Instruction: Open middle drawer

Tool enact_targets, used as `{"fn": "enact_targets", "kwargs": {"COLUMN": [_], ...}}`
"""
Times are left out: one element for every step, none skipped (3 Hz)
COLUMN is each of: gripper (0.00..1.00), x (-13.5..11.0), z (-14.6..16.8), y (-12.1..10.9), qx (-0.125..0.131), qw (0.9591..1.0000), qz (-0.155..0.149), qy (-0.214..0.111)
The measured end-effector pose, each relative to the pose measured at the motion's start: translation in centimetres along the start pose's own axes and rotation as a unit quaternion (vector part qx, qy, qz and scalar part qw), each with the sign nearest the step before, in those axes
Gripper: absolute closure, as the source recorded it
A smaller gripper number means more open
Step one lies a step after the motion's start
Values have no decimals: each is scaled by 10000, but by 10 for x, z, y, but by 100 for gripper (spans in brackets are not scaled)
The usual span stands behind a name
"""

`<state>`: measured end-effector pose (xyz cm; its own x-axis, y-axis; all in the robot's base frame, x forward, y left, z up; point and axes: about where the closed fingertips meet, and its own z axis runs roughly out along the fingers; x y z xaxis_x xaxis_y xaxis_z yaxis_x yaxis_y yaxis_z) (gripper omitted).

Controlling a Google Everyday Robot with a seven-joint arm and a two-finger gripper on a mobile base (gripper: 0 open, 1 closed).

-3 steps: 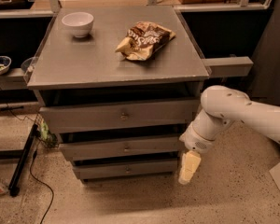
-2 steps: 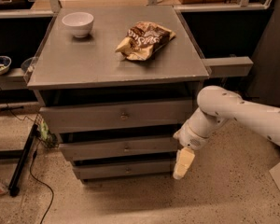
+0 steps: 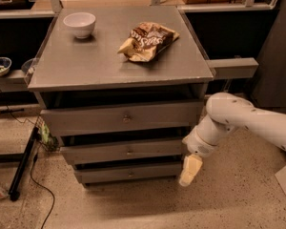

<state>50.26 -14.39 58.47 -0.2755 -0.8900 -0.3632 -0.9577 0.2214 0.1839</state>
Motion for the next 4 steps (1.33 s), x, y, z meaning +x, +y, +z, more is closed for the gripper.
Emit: {"fn": "enact_targets", "kwargs": {"gripper": [0,0,0,0], "x": [14,13,1,-23], "z": [7,11,19,31], "y": [-20,-22,-31,-48], "qx": [237,211,244,234], "qw": [9994,9995,9995,9987], "qz": [254,218,99,-145], "qy": [-42,-56,-173,-439]}}
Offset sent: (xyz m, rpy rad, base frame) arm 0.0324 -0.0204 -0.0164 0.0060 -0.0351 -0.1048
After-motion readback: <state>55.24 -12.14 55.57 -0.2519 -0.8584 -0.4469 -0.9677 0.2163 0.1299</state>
